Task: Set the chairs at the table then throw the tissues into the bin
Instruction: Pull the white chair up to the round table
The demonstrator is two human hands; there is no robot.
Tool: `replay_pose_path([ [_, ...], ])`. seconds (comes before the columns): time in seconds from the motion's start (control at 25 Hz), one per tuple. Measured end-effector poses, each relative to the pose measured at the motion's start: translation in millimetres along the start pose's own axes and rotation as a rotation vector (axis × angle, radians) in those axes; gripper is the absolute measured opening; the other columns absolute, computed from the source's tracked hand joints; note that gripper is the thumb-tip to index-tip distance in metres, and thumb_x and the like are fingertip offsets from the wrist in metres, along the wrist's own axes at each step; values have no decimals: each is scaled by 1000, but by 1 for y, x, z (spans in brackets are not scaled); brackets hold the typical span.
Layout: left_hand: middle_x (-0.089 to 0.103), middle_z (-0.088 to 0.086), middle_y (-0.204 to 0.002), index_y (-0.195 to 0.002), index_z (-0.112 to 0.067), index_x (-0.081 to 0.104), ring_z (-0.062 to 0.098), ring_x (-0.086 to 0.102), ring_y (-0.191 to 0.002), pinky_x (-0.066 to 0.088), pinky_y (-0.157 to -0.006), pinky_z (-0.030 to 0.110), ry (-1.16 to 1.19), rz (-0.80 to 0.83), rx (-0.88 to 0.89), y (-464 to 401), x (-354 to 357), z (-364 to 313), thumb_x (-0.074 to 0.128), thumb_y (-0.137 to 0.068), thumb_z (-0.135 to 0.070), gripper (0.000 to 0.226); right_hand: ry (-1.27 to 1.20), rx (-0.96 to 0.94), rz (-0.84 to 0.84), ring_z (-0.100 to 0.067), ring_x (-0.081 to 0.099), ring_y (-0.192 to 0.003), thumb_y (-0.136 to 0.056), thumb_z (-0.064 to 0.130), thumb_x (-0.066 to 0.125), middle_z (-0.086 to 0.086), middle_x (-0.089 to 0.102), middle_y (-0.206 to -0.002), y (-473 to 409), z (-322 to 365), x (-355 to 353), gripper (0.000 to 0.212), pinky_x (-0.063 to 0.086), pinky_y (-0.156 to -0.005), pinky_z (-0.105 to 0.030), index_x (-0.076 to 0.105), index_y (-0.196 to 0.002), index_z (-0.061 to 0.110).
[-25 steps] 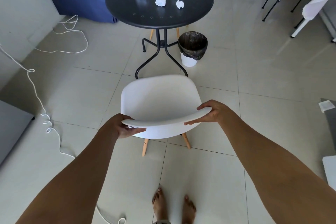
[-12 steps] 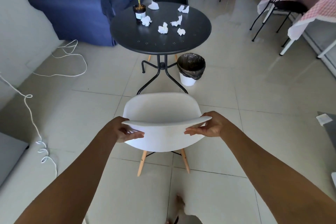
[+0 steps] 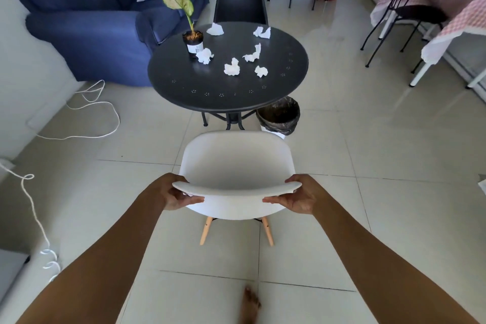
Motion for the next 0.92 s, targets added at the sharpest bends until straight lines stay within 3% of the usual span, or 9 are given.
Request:
replay_pose_path([
  [0.08, 70, 1, -48, -87, -4, 58, 16, 72, -80, 57, -57, 17, 140, -73, 42, -22, -7, -11, 59, -88, -9, 5, -27, 0, -2, -54, 41, -126, -82, -5, 39, -28, 43, -138, -12, 7, 8, 47, 49, -79, -62, 46, -128, 4],
  [0.16, 67, 21, -74, -102, -5, 52, 32, 65, -82, 60, -67, 35, 307, -27, -63, -31, -6, -17, 47, -88, 2, 16, -26, -11, 6, -49, 42, -127, -83, -5, 38, -25, 46, -133, -24, 12, 13, 38, 47, -85, -62, 46, -118, 5],
  [0.24, 59, 18, -88, -98, -2, 51, 33, 62, -79, 59, -76, 41, 235, 2, -73, -34, -8, -22, 44, -89, 4, 13, -14, 1, 6, -48, 47, -123, -83, -5, 37, -24, 51, -126, -33, 14, 17, 34, 48, -86, -64, 49, -113, 4],
  [0.4, 56, 20, -88, -85, 0, 51, 36, 61, -79, 55, -90, 47, 213, 29, -57, -42, -13, -24, 41, -90, 6, 13, -28, 1, 6, -50, 55, -95, -81, -6, 38, -24, 56, -105, -43, 16, 25, 23, 52, -67, -67, 54, -96, -1],
  [0.56, 58, 21, -93, -86, 0, 51, 39, 59, -102, 54, -90, 47, 252, 56, -78, -43, -14, -22, 44, -90, 4, 9, -57, -29, -43, -53, 56, -91, -79, -5, 43, -24, 53, -109, -44, 13, 28, 23, 52, -72, -66, 51, -99, 2],
  [0.68, 54, 23, -113, -95, 3, 53, 44, 55, -116, 52, -93, 50, 370, 54, -95, -40, -17, -22, 44, -90, 4, 11, -80, -92, -132, -53, 54, -91, -83, 2, 47, -19, 49, -102, -37, 11, 33, 14, 53, -69, -64, 48, -96, 4],
  [0.8, 56, 21, -96, -88, 5, 52, 42, 58, -87, 51, -78, 55, 600, 29, -93, -26, -24, -19, 40, -86, 2, 12, 64, -183, -223, -43, 54, -101, -90, 14, 46, -16, 49, -88, -17, 7, 39, 13, 55, -77, -50, 49, -86, 2],
  [0.88, 50, 17, -79, -74, -1, 47, 35, 56, -72, 50, -70, 53, 599, 17, -47, -9, -27, -16, 41, -86, -5, 14, 156, -240, -249, -38, 52, -109, -93, 24, 43, -18, 51, -100, 1, -1, 39, 23, 46, -88, -48, 52, -90, 3],
  [0.92, 49, 17, -78, -73, -3, 46, 34, 55, -71, 51, -74, 52, 558, 26, -24, 1, -27, -13, 42, -88, -10, 17, 191, -263, -260, -39, 51, -113, -94, 26, 43, -17, 50, -109, 11, -8, 37, 26, 44, -92, -48, 54, -103, 4],
])
Point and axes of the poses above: each hand's wrist, its own y-axis away from the middle knuckle, its own x-axis out of the palm, z = x × y, the point moved 3 cm from there along -y, towards the middle knuckle
